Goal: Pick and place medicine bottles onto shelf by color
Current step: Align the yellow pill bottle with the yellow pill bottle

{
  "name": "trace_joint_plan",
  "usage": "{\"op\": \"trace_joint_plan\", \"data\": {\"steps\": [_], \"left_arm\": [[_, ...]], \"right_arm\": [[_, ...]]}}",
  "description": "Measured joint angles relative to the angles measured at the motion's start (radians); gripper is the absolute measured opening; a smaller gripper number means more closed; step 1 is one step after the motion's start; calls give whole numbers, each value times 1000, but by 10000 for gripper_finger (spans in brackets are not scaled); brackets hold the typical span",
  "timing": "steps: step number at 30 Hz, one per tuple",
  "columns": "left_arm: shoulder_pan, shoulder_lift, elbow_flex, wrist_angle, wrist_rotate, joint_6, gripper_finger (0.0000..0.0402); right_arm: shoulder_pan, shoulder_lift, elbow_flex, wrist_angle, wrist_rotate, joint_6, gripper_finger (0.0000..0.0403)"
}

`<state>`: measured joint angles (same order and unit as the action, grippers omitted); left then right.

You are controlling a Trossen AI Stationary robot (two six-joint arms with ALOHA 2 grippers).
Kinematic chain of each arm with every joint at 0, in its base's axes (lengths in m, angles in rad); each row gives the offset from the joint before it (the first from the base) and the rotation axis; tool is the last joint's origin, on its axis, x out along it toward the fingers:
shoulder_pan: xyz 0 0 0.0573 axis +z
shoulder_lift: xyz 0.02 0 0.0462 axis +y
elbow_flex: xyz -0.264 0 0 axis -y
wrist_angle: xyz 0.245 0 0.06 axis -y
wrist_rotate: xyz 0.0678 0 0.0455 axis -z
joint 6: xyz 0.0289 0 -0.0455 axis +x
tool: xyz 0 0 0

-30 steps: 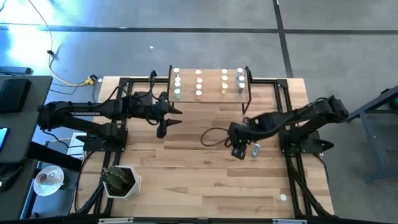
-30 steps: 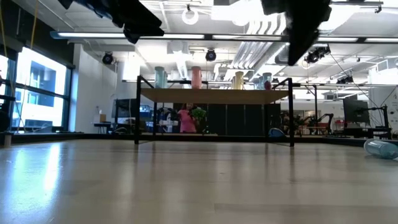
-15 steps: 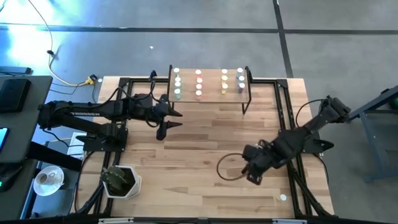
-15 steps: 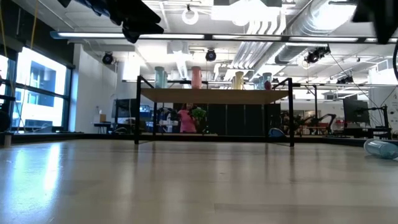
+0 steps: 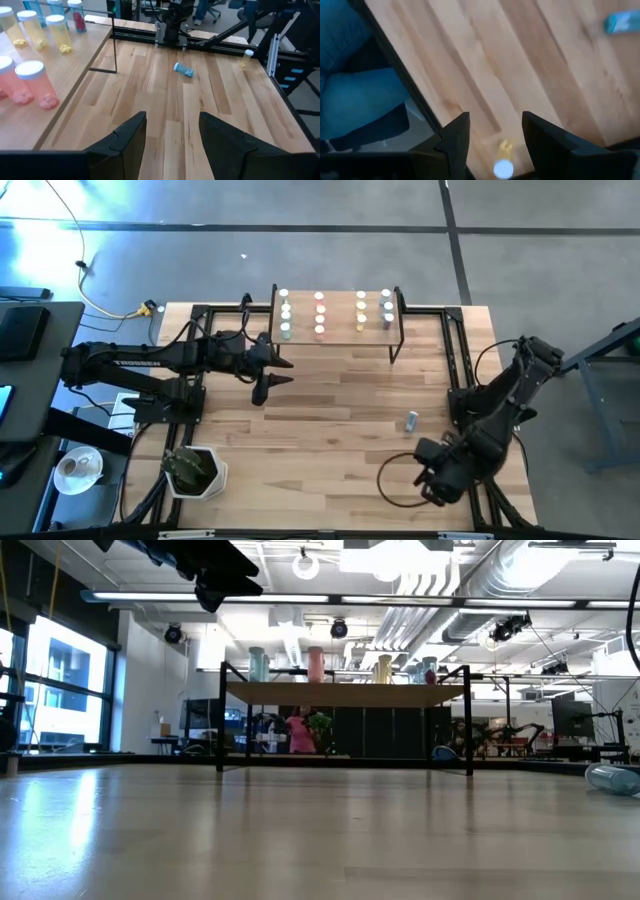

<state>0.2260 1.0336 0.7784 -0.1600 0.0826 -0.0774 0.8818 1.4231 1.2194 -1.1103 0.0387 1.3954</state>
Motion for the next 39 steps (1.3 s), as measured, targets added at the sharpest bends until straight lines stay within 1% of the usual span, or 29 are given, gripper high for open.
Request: {"op": "trace_joint_plan", "data": {"steps": [6, 11, 15, 20, 23, 27, 32, 36, 39], "left_arm": [[-6, 0, 0, 0, 0, -53, 172], [-28, 0, 0, 0, 0, -73, 172], [-48, 0, 0, 0, 0, -106, 172], [-71, 0, 0, 1, -5, -132, 172], [-83, 0, 0, 1, -6, -134, 172], [-98, 0, 0, 2, -8, -174, 172], [-118, 0, 0, 2, -16, -200, 172], [-125, 0, 0, 3, -19, -200, 172], [-126, 0, 0, 9, -19, -205, 172]], "right_arm": [[87, 11, 0, 0, -8, 90, 174], [132, 37, -1, -9, -68, 150, 175], [177, 77, -1, -8, -78, 211, 175], [217, 111, -1, -27, -179, 290, 175], [245, 113, -1, -20, -170, 332, 174], [281, 113, -1, -14, -140, 381, 174], [326, 114, -21, 15, -69, 420, 174], [341, 114, -66, 22, -77, 489, 174], [343, 115, -97, 55, -74, 509, 174]]}}
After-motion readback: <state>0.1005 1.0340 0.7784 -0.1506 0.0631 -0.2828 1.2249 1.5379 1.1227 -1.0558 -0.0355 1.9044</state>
